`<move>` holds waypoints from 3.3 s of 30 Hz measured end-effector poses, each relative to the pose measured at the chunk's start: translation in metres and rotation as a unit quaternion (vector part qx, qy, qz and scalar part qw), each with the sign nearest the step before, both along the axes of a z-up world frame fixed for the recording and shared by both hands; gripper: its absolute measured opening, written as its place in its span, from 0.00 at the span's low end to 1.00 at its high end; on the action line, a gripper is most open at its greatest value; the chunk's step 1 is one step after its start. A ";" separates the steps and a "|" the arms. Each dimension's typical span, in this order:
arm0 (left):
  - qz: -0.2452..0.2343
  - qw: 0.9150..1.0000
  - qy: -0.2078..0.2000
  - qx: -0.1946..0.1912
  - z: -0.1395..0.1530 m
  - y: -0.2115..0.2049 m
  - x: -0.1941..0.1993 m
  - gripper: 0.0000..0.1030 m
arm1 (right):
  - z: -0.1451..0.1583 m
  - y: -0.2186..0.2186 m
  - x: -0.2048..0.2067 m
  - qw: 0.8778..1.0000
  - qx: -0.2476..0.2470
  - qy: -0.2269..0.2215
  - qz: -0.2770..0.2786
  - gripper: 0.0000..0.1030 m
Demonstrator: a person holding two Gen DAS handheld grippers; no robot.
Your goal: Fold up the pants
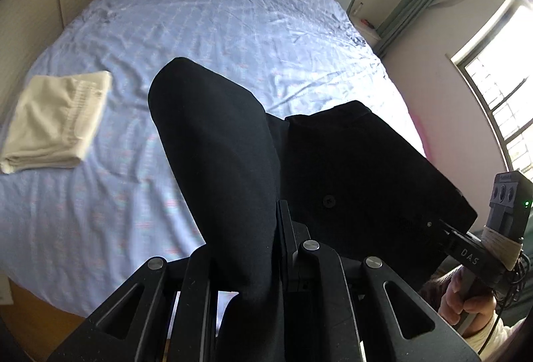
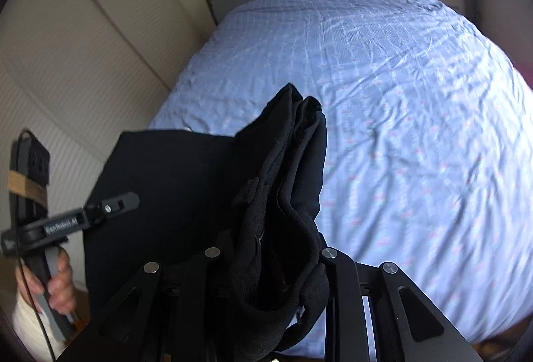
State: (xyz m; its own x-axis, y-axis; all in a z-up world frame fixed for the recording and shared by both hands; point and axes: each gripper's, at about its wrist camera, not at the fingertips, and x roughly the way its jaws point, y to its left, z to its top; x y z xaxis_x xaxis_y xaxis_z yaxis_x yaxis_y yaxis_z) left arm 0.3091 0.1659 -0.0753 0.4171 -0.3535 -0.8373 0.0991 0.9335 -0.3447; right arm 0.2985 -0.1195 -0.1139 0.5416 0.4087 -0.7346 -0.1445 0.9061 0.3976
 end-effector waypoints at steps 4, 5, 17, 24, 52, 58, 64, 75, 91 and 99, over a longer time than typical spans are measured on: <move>0.005 1.000 0.007 0.004 0.007 0.054 -0.009 0.14 | 0.005 0.052 -0.010 1.000 0.003 0.003 0.012 0.24; 0.009 1.000 0.007 0.003 0.008 0.063 -0.011 0.14 | 0.006 0.068 -0.007 1.000 0.003 0.002 0.018 0.24; 0.086 0.996 0.006 0.001 0.012 0.202 -0.038 0.14 | 0.004 0.185 0.018 0.993 0.013 0.000 0.118 0.24; 0.056 0.998 0.005 -0.009 -0.004 0.294 -0.016 0.14 | 0.002 0.268 0.027 0.993 -0.001 0.002 0.114 0.24; -0.133 0.988 -0.058 0.052 -0.100 0.487 0.248 0.16 | -0.070 0.495 0.174 0.998 -0.055 -0.004 -0.021 0.24; -0.120 0.991 -0.008 0.065 -0.166 0.498 0.261 0.18 | -0.121 0.498 0.184 0.996 -0.081 0.043 -0.016 0.26; -0.100 0.993 0.006 0.064 -0.189 0.507 0.247 0.20 | -0.147 0.494 0.181 0.995 -0.067 0.078 -0.010 0.30; -0.086 0.987 0.012 0.133 -0.190 0.492 0.236 0.39 | -0.152 0.471 0.161 0.984 -0.151 0.097 -0.015 0.51; -0.019 0.964 -0.039 0.262 -0.058 0.421 0.110 0.82 | -0.068 0.401 0.072 0.982 -0.183 0.041 -0.017 0.64; -0.018 0.968 -0.096 0.229 0.017 0.299 0.022 0.93 | 0.016 0.312 -0.015 0.982 -0.188 -0.029 -0.021 0.81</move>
State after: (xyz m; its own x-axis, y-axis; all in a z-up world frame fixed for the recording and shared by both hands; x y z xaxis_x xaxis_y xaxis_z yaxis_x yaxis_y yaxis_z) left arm 0.3311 0.4646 -0.0585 0.5756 0.0200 -0.8175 0.1556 0.9788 0.1335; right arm 0.2839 0.1921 -0.0982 0.5969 0.0916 -0.7970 -0.1166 0.9928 0.0268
